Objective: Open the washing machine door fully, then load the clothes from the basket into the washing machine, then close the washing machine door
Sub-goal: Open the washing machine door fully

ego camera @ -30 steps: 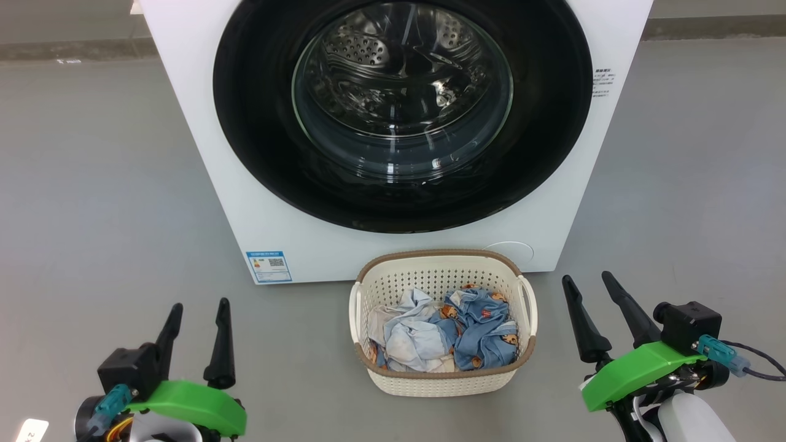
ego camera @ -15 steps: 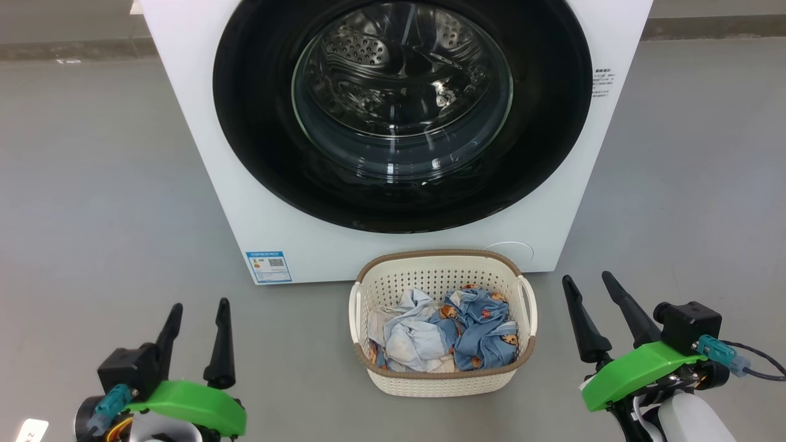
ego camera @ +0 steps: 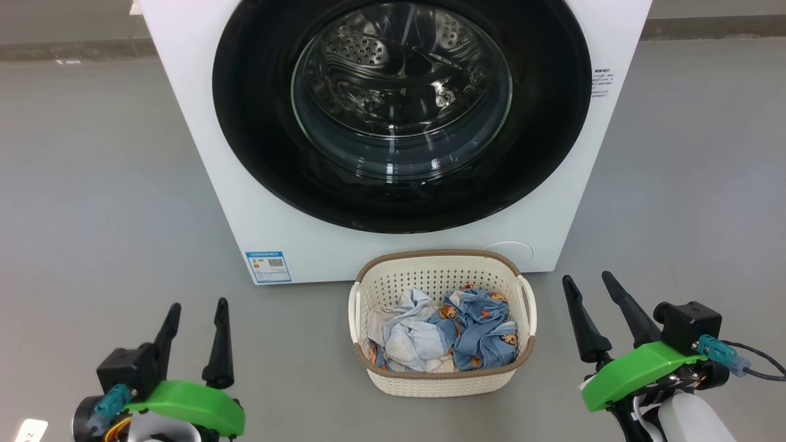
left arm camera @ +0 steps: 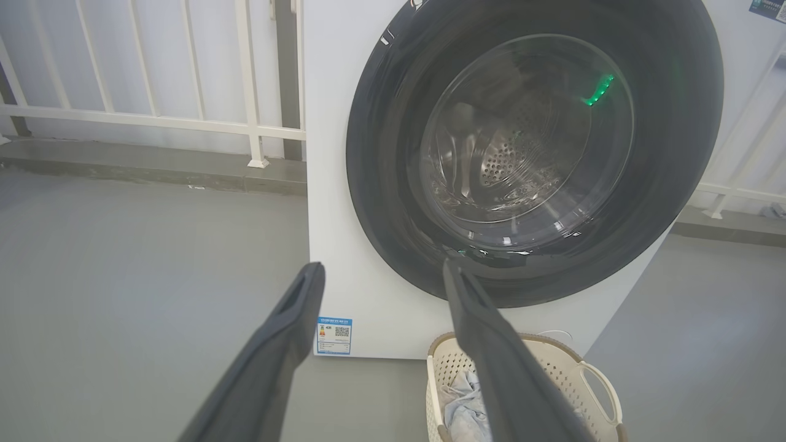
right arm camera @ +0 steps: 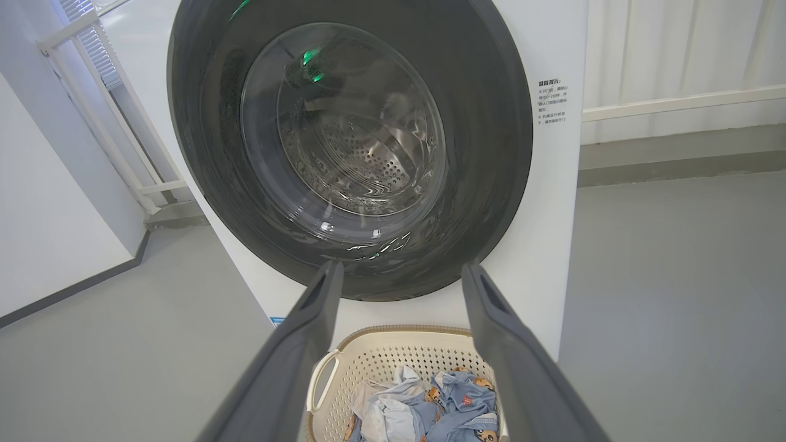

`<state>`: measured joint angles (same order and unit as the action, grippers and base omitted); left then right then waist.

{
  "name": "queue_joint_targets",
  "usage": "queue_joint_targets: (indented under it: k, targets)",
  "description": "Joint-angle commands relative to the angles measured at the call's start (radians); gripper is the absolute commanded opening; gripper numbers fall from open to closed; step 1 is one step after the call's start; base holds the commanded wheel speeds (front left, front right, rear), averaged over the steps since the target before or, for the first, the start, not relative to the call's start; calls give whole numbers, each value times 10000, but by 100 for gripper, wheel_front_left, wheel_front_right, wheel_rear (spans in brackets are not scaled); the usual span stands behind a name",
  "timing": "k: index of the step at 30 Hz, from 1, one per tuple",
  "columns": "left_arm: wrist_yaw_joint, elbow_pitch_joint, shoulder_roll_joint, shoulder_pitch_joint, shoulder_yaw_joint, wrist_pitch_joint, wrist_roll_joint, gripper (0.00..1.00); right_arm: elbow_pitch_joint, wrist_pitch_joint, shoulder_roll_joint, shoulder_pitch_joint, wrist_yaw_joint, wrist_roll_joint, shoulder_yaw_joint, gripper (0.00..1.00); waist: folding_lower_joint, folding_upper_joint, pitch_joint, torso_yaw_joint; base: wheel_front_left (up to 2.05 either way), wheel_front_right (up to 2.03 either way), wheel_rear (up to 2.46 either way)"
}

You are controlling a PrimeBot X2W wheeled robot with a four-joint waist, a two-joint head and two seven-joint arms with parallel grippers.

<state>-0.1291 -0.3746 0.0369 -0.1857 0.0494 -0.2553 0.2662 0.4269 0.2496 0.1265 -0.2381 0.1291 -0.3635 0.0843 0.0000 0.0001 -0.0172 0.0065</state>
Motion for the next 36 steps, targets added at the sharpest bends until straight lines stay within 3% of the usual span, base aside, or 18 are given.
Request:
queue_joint_targets:
  k: [1, 25, 36]
  targets:
    - [-15, 219, 135, -426, -354, -65, -106, 100, -226, 122, 15, -388, 16, -10, 211, 100, 0, -1, 3, -2, 26, 26, -53]
    - [-15, 344, 134, -430, -311, -65, 70, 100, -270, 122, -30, -375, 16, 1, 105, 100, 0, -1, 102, -71, 92, 93, -186]
    - [-15, 413, 134, -370, -263, -65, 85, 100, -267, 122, -79, -343, 16, 33, 65, 100, 0, -1, 149, -69, 28, 28, -57]
